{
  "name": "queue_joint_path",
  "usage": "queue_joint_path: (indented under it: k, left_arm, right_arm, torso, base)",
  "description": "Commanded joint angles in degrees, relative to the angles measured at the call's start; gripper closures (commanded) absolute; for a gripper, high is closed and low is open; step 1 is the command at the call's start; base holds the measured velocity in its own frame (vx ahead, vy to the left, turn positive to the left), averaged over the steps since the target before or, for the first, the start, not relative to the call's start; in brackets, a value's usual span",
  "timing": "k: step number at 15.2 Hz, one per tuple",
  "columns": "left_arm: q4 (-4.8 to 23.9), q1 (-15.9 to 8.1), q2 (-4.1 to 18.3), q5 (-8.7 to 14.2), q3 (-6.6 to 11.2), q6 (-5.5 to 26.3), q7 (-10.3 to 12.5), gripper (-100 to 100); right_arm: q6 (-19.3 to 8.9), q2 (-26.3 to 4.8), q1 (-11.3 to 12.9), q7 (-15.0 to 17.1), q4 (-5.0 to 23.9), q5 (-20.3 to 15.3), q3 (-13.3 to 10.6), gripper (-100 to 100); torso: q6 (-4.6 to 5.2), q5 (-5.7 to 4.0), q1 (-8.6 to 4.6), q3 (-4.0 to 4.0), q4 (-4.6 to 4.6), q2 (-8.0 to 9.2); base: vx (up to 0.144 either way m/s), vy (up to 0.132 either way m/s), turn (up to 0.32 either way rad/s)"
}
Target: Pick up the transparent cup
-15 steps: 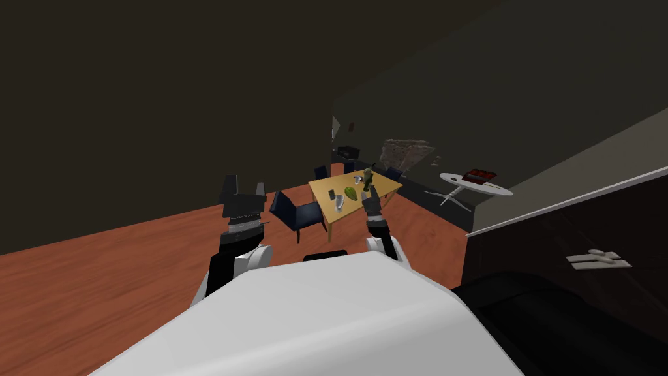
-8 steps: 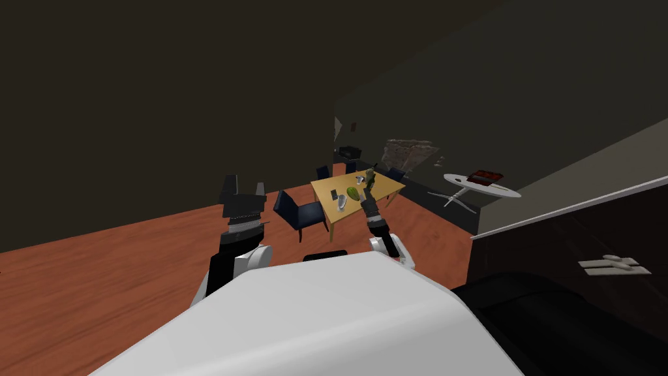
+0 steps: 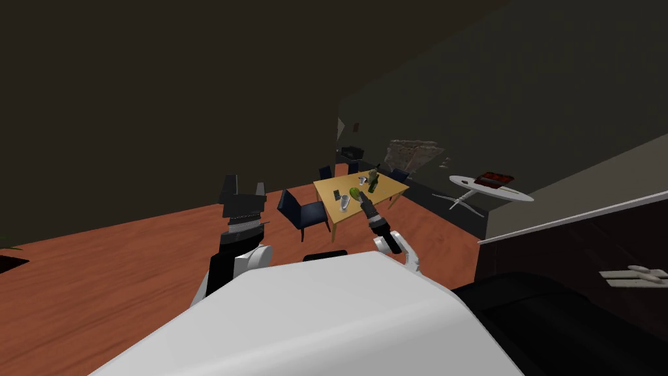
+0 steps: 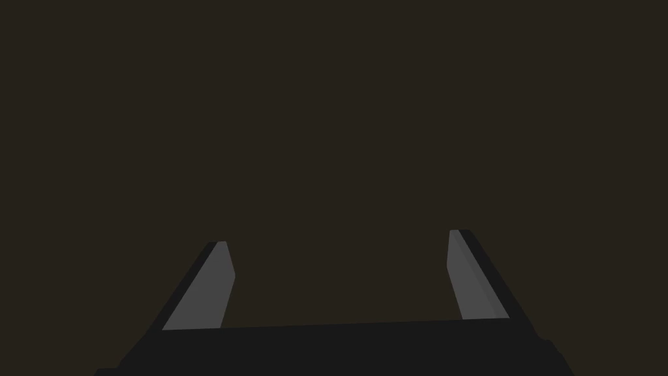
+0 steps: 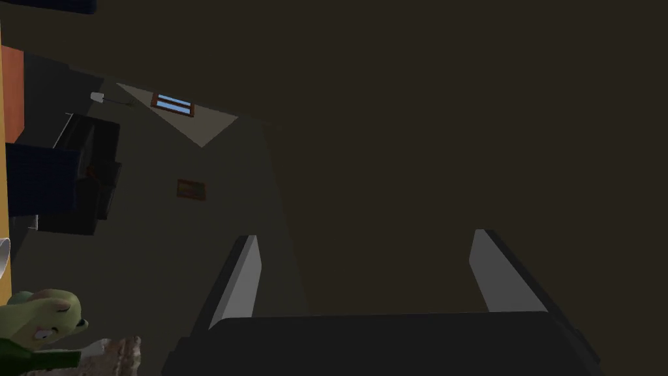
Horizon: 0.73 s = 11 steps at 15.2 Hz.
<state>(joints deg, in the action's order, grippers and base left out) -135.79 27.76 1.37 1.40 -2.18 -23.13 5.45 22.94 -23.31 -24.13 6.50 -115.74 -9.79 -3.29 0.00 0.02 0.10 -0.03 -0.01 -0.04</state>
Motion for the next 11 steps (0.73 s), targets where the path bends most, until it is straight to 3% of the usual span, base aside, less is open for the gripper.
queue_joint_path:
  k: [1, 3, 6, 11]
  left_arm:
    - [0.0, 0.0, 0.0, 0.0, 0.0, 0.0, 0.0, 0]
    - [0.0, 0.0, 0.0, 0.0, 0.0, 0.0, 0.0, 0]
    - [0.0, 0.0, 0.0, 0.0, 0.0, 0.0, 0.0, 0]
    - [0.0, 0.0, 0.0, 0.0, 0.0, 0.0, 0.0, 0]
  right_arm:
    - [0.12, -2.86, 0.52, -0.33, 1.83, -0.93, -0.22, -100]
    - [0.12, -4.21, 0.52, -0.33, 1.83, -0.93, -0.22, -100]
    - [0.37, -8.83, 1.8, -1.11, 5.47, -2.81, -0.93, -100]
    - [0.56, -13.87, 2.42, -1.55, 7.39, -3.84, -1.38, -100]
  torso:
    - [0.0, 0.0, 0.0, 0.0, 0.0, 0.0]
    - [-0.01, 0.0, 0.02, -0.01, 0.0, -0.02]
    - [-0.02, 0.01, 0.03, -0.01, 0.0, -0.03]
    - [-0.02, 0.01, 0.04, -0.03, -0.01, -0.06]
  base:
    - [0.011, 0.034, 0.059]
    - [0.012, 0.03, 0.053]
    - [0.016, 0.04, 0.087]
    - [0.02, 0.035, 0.062]
